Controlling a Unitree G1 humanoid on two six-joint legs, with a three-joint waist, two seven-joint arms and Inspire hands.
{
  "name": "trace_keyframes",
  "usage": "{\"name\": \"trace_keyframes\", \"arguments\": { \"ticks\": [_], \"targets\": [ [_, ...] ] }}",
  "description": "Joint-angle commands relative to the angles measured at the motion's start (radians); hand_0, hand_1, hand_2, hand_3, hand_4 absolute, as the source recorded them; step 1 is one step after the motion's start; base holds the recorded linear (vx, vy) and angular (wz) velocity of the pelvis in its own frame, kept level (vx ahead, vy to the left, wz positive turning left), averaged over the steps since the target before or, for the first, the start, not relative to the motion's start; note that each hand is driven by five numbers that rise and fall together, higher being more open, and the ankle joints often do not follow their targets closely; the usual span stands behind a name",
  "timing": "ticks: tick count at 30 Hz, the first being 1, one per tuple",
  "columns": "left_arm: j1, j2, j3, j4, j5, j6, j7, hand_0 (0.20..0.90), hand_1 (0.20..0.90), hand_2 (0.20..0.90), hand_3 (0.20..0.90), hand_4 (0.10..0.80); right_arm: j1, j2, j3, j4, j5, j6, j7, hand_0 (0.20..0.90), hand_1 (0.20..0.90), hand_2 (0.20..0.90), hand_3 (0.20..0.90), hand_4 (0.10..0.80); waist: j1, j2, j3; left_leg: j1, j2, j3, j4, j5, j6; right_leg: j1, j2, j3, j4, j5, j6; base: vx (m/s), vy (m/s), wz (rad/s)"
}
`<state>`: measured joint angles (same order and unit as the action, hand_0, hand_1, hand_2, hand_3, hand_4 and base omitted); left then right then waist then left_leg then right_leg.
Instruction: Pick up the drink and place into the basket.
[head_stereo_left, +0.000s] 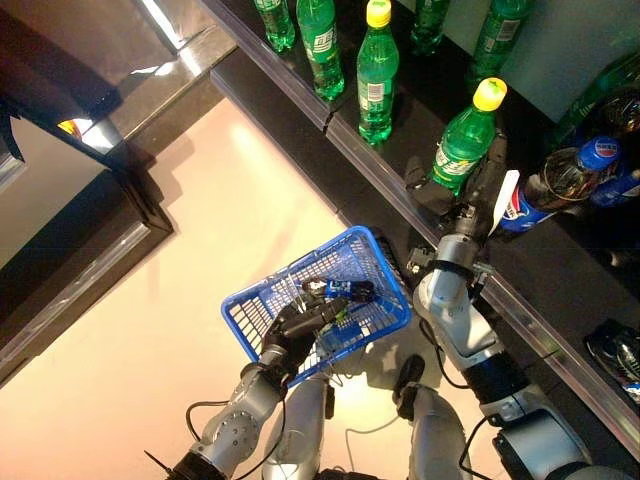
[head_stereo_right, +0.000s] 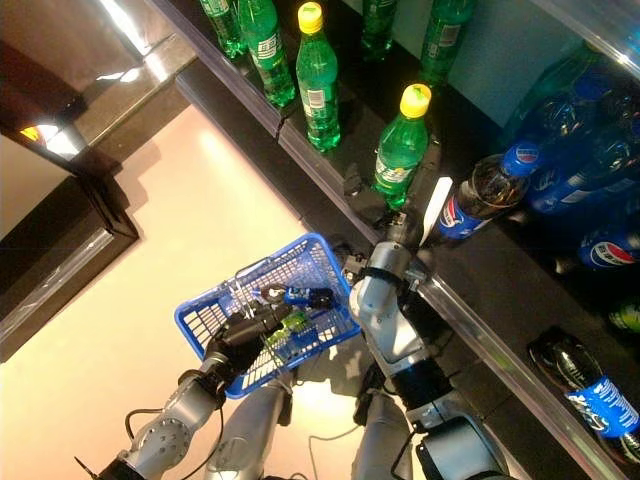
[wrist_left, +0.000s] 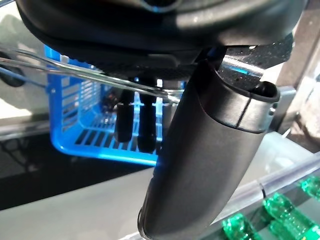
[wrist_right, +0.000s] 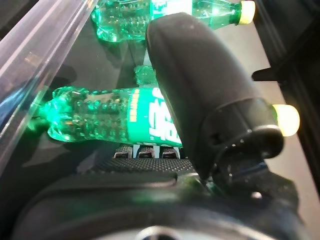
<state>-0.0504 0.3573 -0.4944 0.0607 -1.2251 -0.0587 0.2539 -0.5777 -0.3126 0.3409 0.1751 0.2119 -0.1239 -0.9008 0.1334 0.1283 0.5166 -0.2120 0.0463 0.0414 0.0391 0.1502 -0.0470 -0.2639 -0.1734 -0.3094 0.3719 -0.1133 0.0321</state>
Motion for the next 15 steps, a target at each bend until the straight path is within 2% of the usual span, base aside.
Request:
{"name": "trace_keyframes", "arguments": {
  "ticks": [1, 2, 3, 4, 15],
  "targets": [
    [-0.069, -0.034, 0.029, -0.335, 0.036, -0.121, -0.099, 0.300, 0.300, 0.300, 0.200, 0.100, -0.204, -0.031, -0.009, -0.029, 0.007, -0.090, 0.060, 0.705, 0.705, 0.705, 0.672, 0.572, 0.022, -0.030, 0.003, -0.035, -0.060, -0.025, 0.131, -0.137, 0.021, 0.106, -0.024, 0.055, -0.224, 0.137, 0.045, 0.023, -0.010, 0.11],
    [-0.070, -0.035, 0.030, -0.334, 0.035, -0.118, -0.100, 0.300, 0.300, 0.300, 0.200, 0.100, -0.211, -0.033, -0.011, -0.019, 0.011, -0.091, 0.065, 0.681, 0.681, 0.681, 0.645, 0.545, 0.024, -0.030, 0.003, -0.035, -0.061, -0.026, 0.131, -0.138, 0.021, 0.106, -0.024, 0.054, -0.224, 0.136, 0.045, 0.014, -0.010, 0.10],
    [-0.070, -0.034, 0.031, -0.333, 0.033, -0.114, -0.102, 0.300, 0.300, 0.300, 0.200, 0.100, -0.233, -0.042, -0.014, 0.002, 0.024, -0.090, 0.074, 0.512, 0.512, 0.512, 0.447, 0.347, 0.028, -0.029, 0.003, -0.037, -0.062, -0.028, 0.133, -0.138, 0.020, 0.106, -0.025, 0.051, -0.225, 0.137, 0.045, 0.010, -0.003, 0.07],
    [-0.070, -0.033, 0.032, -0.331, 0.032, -0.114, -0.106, 0.300, 0.300, 0.300, 0.200, 0.100, -0.247, -0.049, -0.017, 0.012, 0.034, -0.090, 0.079, 0.300, 0.300, 0.300, 0.200, 0.100, 0.029, -0.028, 0.003, -0.038, -0.062, -0.029, 0.133, -0.137, 0.020, 0.105, -0.026, 0.050, -0.224, 0.136, 0.045, 0.007, 0.000, 0.06],
    [-0.060, -0.023, 0.029, -0.332, 0.019, -0.113, -0.124, 0.300, 0.300, 0.300, 0.200, 0.100, -0.335, -0.086, -0.045, 0.082, 0.058, -0.090, 0.070, 0.300, 0.300, 0.300, 0.200, 0.100, 0.042, -0.018, 0.003, -0.049, -0.072, -0.037, 0.136, -0.141, 0.024, 0.093, -0.031, 0.044, -0.216, 0.134, 0.044, 0.001, 0.002, 0.02]
  ]
}}
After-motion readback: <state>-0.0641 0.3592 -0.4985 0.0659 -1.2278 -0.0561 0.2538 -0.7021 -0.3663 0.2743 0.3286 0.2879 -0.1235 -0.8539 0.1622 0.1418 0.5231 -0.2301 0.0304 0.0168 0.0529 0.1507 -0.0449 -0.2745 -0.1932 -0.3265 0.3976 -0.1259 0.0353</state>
